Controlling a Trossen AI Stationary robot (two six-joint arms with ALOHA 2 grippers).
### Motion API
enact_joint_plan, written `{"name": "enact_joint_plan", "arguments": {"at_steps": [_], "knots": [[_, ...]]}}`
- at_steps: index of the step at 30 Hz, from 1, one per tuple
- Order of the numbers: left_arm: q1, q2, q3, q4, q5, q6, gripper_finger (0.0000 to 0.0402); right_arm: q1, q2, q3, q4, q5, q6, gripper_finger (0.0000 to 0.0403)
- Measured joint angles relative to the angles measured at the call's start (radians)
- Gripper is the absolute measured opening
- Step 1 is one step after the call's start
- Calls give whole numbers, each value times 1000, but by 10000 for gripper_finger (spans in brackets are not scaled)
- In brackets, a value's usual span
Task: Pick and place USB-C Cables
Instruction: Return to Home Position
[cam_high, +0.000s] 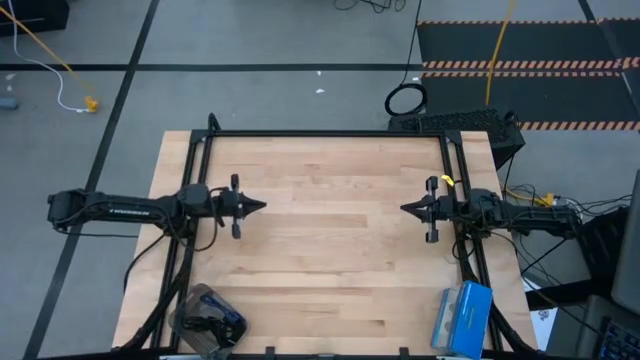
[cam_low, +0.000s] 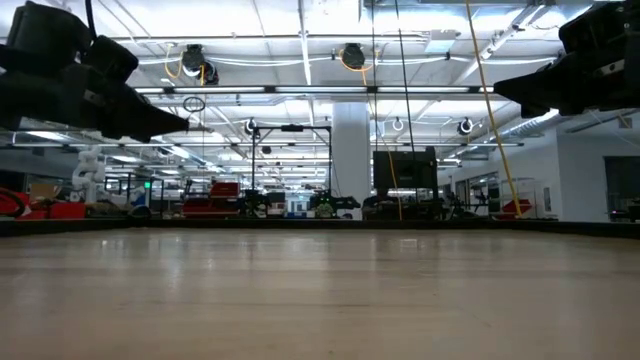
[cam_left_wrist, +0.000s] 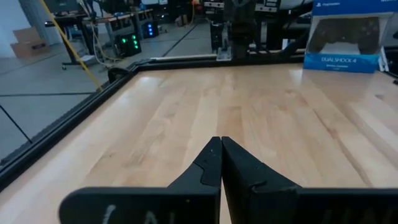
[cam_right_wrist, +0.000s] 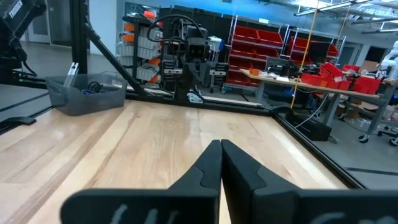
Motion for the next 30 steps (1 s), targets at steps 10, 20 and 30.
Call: {"name": "enact_joint_plan", "arguments": {"at_steps": [10,20,30], "knots": [[-4,-139,0,-127,0,1,4,0,0,0,0,0,0,0],[-4,-294,0,-262,0,14,3,0,0,0,1,0,0,0],[-4,-405,1,-379,0,1,3,0,0,0,1,0,0,0]]}}
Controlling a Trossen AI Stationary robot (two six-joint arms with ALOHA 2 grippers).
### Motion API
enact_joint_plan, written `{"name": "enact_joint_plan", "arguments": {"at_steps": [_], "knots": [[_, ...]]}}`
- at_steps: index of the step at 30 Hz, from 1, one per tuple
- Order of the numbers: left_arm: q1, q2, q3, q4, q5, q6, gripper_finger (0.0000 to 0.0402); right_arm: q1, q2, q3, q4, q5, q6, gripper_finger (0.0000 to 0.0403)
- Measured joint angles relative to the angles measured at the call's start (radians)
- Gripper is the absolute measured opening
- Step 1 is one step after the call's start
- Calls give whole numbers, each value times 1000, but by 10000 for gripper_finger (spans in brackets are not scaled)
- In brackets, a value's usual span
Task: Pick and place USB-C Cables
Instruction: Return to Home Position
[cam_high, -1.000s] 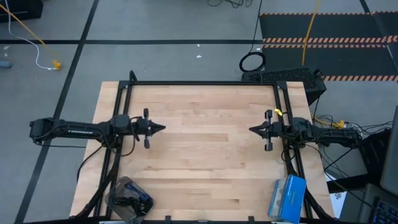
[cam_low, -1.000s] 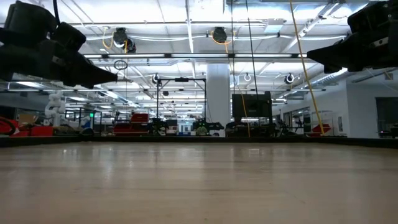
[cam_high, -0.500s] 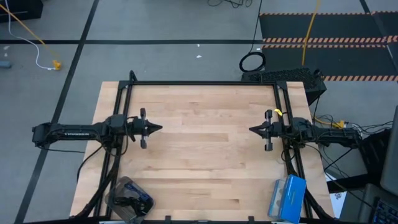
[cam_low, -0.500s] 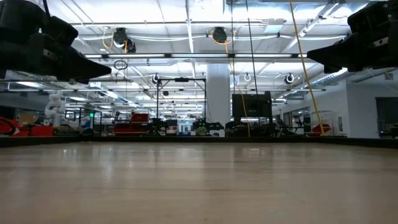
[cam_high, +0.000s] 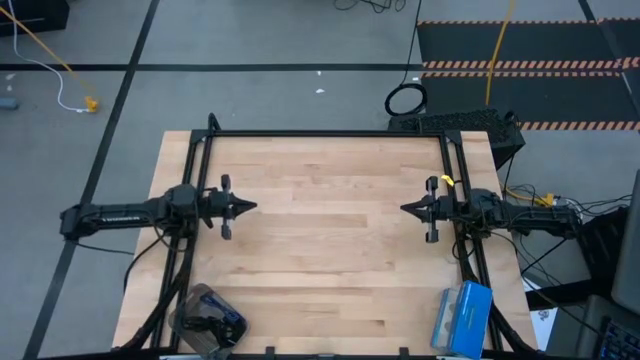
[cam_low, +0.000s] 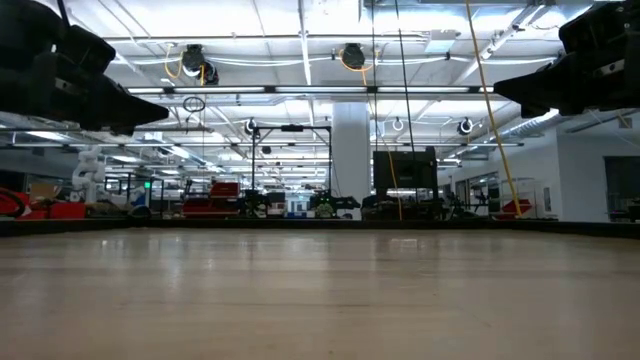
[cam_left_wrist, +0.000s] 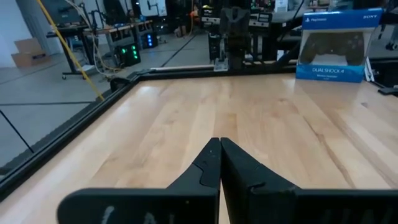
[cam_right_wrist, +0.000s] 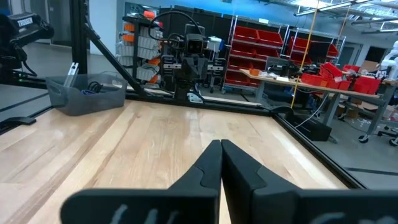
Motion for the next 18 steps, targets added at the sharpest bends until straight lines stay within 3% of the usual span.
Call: {"name": "enact_joint_plan", "arguments": {"at_steps": [18], "knots": [[-50,-73,0,-84,2,-6,2,0,0,0,0,0,0,0]]}}
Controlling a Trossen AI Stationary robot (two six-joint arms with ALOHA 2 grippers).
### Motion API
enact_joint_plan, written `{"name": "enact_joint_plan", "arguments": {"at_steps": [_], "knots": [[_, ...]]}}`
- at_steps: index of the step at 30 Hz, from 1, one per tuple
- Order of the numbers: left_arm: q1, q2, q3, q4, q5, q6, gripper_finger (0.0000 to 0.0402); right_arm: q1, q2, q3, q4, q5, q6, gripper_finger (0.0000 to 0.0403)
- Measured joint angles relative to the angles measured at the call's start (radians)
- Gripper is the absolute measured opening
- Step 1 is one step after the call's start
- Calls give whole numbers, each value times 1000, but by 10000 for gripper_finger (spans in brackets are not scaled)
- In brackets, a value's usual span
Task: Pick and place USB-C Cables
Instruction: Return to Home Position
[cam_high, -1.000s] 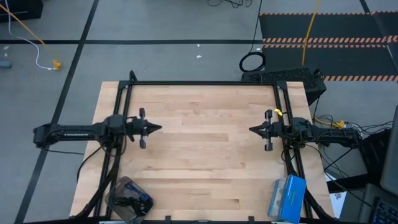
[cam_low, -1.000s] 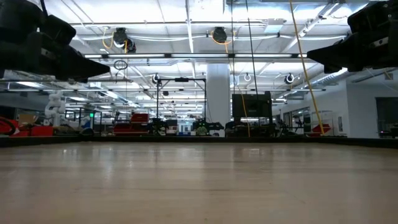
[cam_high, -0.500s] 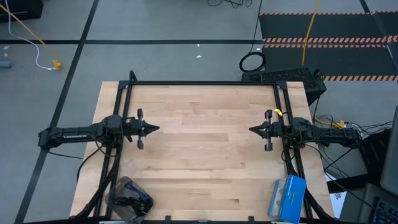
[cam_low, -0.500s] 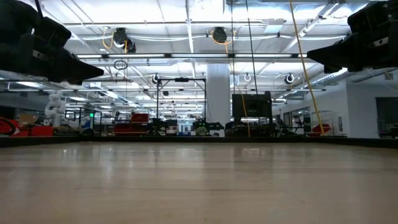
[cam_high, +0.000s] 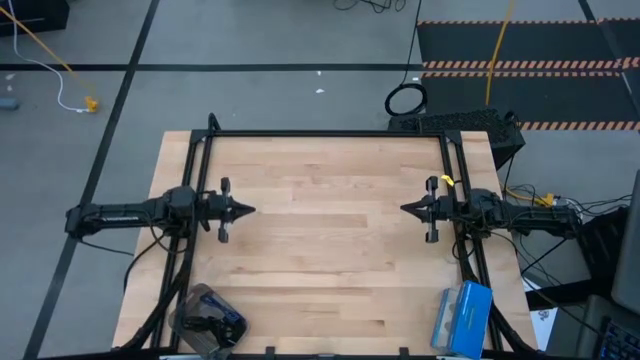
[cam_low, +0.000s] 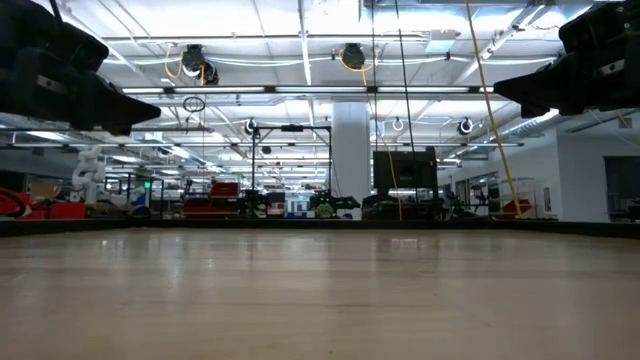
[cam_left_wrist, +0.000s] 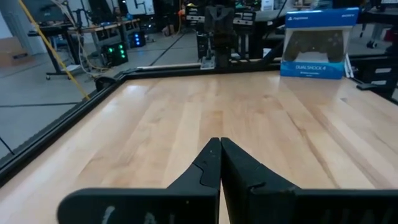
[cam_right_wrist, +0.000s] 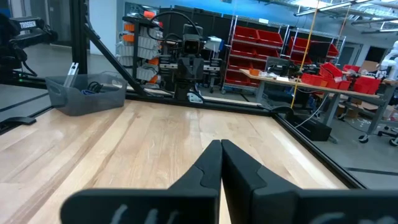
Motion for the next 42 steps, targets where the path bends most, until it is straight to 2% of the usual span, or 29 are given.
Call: {"name": "enact_joint_plan", "arguments": {"at_steps": [7,18,42], "knots": [[-23,-4,0,18,-8,3,2,0,0,0,0,0,0,0],[-32,-80,0,-2,-12,37,2,0,0,0,0,0,0,0],[-30,-80,0,-1,-12,54,2,0,0,0,0,0,0,0]]}}
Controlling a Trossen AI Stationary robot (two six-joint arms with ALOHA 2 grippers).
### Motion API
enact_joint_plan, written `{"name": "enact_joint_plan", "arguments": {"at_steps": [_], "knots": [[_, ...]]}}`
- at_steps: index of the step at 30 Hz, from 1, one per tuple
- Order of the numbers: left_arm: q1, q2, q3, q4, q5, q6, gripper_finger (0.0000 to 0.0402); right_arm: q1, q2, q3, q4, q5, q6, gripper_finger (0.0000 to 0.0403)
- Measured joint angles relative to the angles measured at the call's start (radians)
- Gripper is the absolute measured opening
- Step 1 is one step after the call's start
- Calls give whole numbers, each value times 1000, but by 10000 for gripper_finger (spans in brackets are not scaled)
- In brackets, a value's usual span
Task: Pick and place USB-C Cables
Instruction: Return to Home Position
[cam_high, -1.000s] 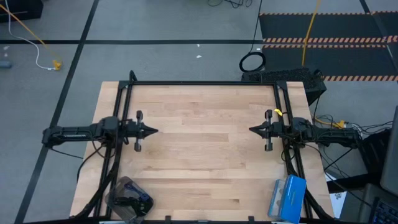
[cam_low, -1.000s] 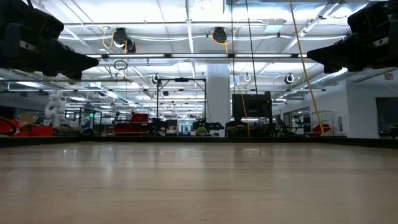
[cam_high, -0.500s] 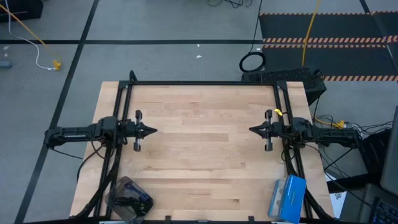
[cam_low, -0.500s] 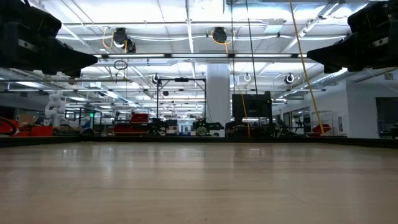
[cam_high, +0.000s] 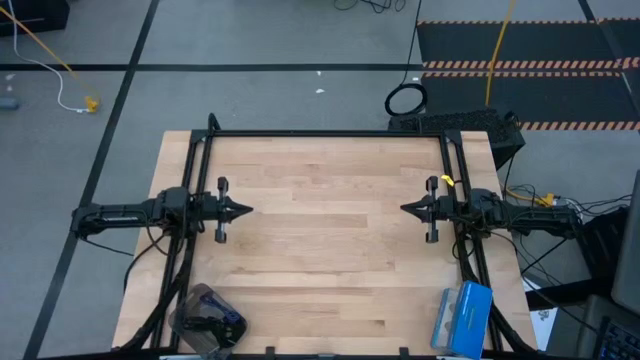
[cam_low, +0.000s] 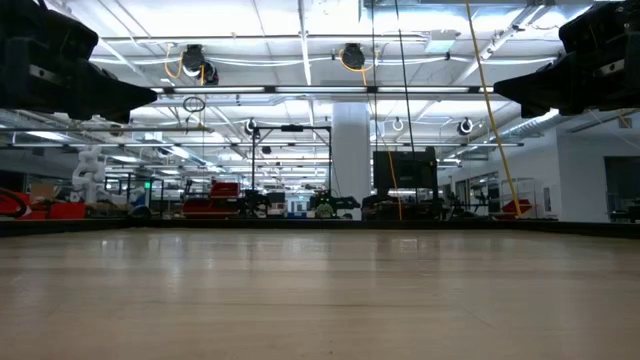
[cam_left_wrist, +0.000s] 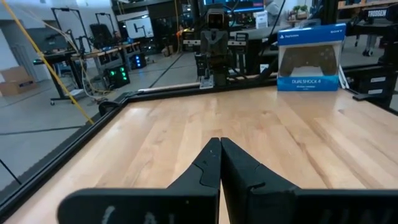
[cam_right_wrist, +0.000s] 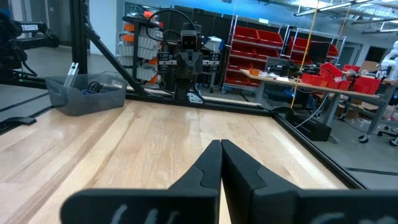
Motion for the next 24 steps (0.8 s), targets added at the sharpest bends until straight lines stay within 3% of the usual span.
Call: {"name": "enact_joint_plan", "arguments": {"at_steps": [12,24], "knots": [[0,3,0,-2,0,-42,30,0,0,0,0,0,0,0],[0,3,0,0,0,-44,32,0,0,0,0,0,0,0]]}}
